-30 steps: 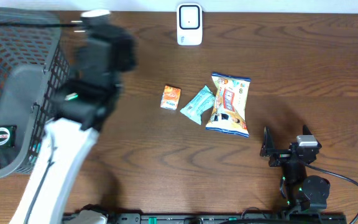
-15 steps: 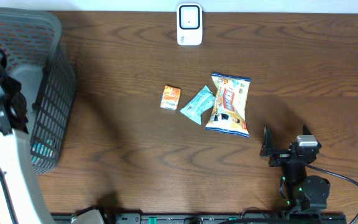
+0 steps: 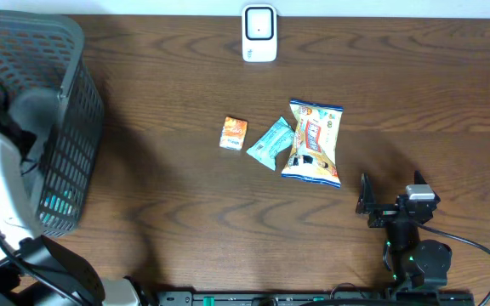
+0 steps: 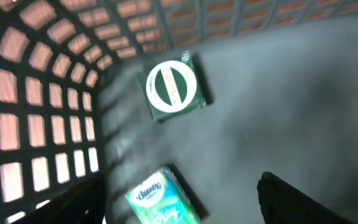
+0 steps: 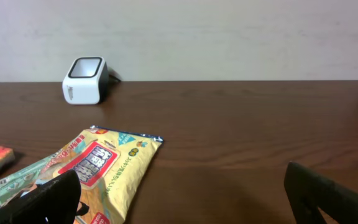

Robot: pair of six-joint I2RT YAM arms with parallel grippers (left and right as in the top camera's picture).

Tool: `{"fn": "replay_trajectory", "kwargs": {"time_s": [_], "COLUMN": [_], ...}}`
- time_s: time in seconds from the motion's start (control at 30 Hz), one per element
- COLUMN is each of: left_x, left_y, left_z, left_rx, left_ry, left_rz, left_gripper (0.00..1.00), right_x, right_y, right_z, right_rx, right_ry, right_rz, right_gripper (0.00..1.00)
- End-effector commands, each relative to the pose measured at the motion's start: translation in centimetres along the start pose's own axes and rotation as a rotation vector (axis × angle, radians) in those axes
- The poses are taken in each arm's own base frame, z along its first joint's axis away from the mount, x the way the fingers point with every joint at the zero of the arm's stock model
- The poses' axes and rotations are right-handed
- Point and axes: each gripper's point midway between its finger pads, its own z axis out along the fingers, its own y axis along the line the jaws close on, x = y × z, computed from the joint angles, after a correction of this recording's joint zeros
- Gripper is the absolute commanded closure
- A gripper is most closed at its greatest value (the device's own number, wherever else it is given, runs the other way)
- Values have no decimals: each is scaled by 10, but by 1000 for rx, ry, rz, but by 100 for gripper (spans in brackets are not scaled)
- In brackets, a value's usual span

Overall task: Scan the item barcode
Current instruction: 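Move the left gripper into the basket and grasp the Kleenex tissue pack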

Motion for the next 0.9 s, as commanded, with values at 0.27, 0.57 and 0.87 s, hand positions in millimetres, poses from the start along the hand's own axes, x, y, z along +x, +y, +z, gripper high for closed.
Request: {"fn": "replay_trajectory", "kwargs": {"time_s": [0.27, 0.57, 0.87], "left_x": [48, 91, 107], "left_y": [-8, 1, 13], "left_z": [14, 33, 60], "left_rx": [192, 67, 8], "left_ry": [335, 433, 400], "left_rz": [-104, -317, -374], "left_gripper": [12, 13, 12], "right_x": [1, 1, 1], "right_y": [2, 2, 2], "right_z": [0, 0, 0], "right_rx": [-7, -7, -7], "right_ry": [1, 1, 1], "right_rz": [-4, -4, -4], "right_gripper": [1, 1, 1]}}
